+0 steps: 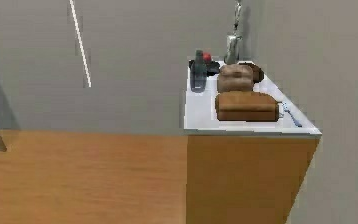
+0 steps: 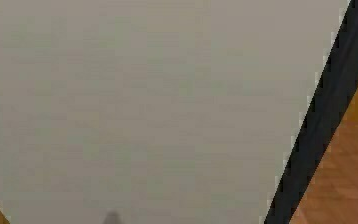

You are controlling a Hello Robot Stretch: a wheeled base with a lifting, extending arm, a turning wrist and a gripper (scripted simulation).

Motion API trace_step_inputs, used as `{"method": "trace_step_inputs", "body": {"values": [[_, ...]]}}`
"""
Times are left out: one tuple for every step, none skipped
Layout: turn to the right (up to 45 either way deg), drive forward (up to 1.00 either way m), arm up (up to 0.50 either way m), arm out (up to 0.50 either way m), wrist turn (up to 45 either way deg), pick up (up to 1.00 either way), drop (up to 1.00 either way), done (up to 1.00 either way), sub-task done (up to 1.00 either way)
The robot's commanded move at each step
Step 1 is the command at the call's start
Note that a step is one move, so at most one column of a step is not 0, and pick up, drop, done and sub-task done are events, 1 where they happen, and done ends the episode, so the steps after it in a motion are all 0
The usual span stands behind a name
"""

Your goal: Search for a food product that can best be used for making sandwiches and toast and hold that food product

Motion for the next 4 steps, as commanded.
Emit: {"method": "trace_step_inputs", "body": {"values": [[-45.0, 0.0, 0.0, 0.0, 0.0, 0.0, 0.0, 0.0, 0.0], [-24.0, 0.0, 0.0, 0.0, 0.0, 0.0, 0.0, 0.0, 0.0], [45.0, 0.0, 0.0, 0.0, 0.0, 0.0, 0.0, 0.0, 0.0], [42.0, 0.0, 0.0, 0.0, 0.0, 0.0, 0.0, 0.0, 0.0]]}}
